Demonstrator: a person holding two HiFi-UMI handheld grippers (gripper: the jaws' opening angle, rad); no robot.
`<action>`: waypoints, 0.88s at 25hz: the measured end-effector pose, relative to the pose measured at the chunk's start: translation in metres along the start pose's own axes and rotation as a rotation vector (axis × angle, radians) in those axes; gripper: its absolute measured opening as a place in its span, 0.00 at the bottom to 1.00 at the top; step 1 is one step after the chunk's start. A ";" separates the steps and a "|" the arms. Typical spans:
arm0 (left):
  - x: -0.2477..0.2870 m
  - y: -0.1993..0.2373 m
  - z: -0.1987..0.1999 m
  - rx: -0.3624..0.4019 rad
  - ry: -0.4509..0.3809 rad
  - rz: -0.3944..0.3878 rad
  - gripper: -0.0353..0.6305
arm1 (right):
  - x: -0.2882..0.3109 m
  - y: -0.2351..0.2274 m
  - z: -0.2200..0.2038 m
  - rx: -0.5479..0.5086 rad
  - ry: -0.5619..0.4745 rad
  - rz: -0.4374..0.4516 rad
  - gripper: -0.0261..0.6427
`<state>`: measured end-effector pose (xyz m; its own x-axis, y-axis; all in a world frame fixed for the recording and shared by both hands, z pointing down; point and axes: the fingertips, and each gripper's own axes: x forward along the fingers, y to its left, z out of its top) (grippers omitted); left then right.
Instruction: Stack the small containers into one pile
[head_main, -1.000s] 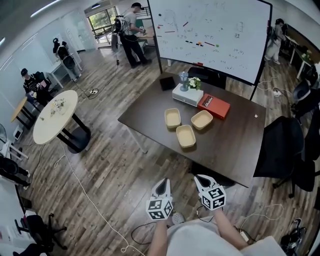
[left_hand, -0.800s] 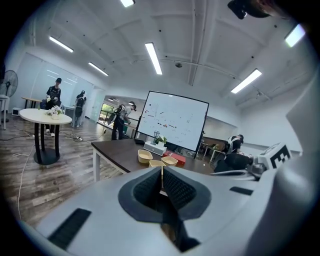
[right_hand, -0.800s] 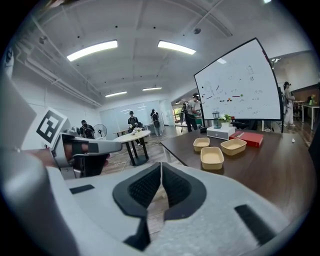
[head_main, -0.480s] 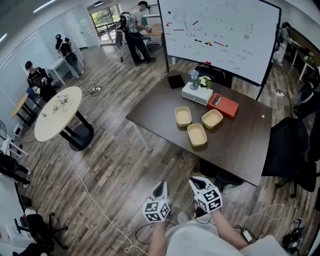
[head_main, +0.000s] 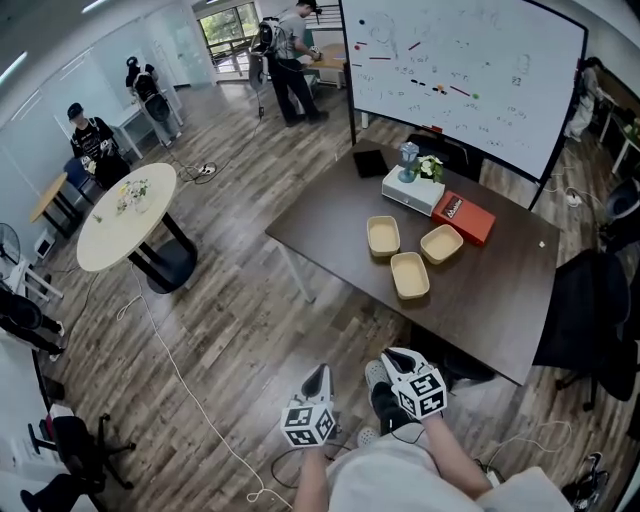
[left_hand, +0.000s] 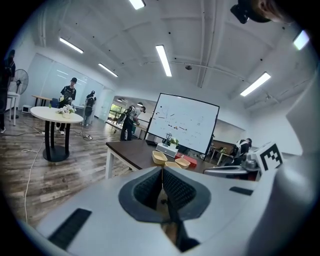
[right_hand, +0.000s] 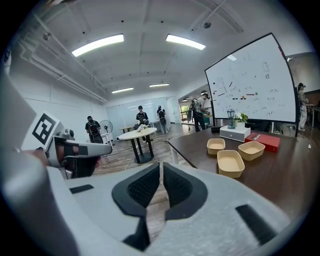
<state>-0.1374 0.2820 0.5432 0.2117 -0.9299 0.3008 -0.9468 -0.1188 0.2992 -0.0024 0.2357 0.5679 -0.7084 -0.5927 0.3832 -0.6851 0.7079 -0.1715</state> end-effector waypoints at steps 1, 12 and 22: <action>0.004 0.002 0.003 0.005 0.004 0.003 0.06 | 0.004 -0.005 0.003 0.009 -0.004 0.003 0.08; 0.081 0.022 0.034 0.048 0.031 -0.025 0.06 | 0.029 -0.103 0.022 0.001 -0.041 -0.043 0.11; 0.163 0.012 0.050 0.093 0.090 -0.117 0.06 | 0.048 -0.184 0.025 -0.122 0.082 -0.045 0.22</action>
<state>-0.1263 0.1114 0.5503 0.3391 -0.8731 0.3502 -0.9318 -0.2604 0.2530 0.0857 0.0674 0.5949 -0.6581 -0.5950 0.4615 -0.6866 0.7258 -0.0434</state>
